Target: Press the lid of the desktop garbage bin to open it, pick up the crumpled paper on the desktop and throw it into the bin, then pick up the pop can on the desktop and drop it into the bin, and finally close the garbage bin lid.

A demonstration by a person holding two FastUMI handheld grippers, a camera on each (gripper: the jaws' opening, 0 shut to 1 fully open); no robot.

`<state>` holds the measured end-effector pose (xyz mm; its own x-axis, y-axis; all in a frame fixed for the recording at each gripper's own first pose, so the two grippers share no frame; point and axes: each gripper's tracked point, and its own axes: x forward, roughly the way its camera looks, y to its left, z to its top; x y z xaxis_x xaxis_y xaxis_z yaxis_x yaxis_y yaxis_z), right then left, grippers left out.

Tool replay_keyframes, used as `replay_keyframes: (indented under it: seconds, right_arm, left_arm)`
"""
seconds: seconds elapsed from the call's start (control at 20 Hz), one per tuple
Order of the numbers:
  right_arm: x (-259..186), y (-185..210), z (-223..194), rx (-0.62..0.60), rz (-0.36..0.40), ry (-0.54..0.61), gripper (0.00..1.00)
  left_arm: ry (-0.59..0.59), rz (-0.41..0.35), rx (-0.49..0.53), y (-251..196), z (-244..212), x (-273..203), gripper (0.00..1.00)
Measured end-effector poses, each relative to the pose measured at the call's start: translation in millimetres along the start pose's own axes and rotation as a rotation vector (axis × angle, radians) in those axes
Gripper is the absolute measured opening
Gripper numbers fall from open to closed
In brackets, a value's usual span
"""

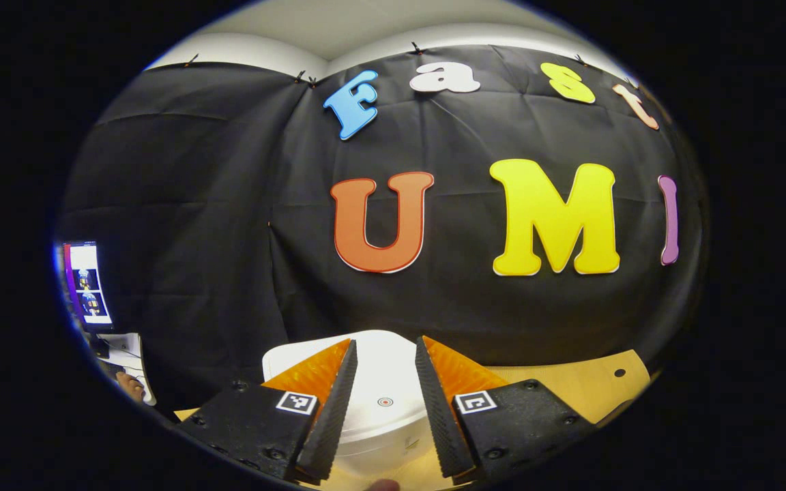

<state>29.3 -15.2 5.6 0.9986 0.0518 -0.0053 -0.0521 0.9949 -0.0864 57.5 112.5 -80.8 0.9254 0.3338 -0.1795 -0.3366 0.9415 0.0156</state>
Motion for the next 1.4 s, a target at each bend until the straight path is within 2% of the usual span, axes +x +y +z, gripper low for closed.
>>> replay_keyframes:
  seconds: [0.05,0.1,0.15,0.2,0.25,0.3,0.5,0.6,0.95,1.05,1.4]
  right_arm:
    - [1,0,-3,-0.004,0.003,0.004,0.94]
    - [2,1,-4,-0.008,0.005,0.007,0.95]
    - [3,1,-5,-0.010,0.006,0.011,0.94]
    - [3,2,-6,-0.010,0.009,0.014,0.94]
    - [4,1,-7,-0.011,0.010,0.016,0.94]
    - [5,1,-8,-0.013,0.011,0.017,0.94]
    - [8,-1,-12,-0.013,0.009,0.025,0.94]
    - [8,-2,-13,-0.013,0.007,0.027,0.94]
    - [11,-9,-19,0.000,-0.008,0.038,0.94]
    - [10,-9,-22,0.004,-0.009,0.041,0.94]
    - [6,-1,-26,0.020,0.000,0.053,0.93]
  left_arm:
    - [0.008,0.016,0.005,2,-5,2,0.55]
    - [0.021,0.026,0.009,3,-12,6,0.43]
    - [0.036,0.033,0.011,2,-18,8,0.47]
    - [0.052,0.038,0.010,2,-24,10,0.32]
    - [0.068,0.038,0.005,2,-29,12,0.28]
    - [0.082,0.036,0.001,1,-33,14,0.20]
    - [0.114,0.051,-0.008,2,-47,19,0.08]
    - [0.145,0.059,-0.017,2,-56,17,0.06]
    - [0.129,0.098,-0.006,2,-61,16,0.03]
    - [0.129,0.100,-0.024,1,-64,16,0.04]
    - [0.094,0.078,0.018,0,-57,16,0.03]
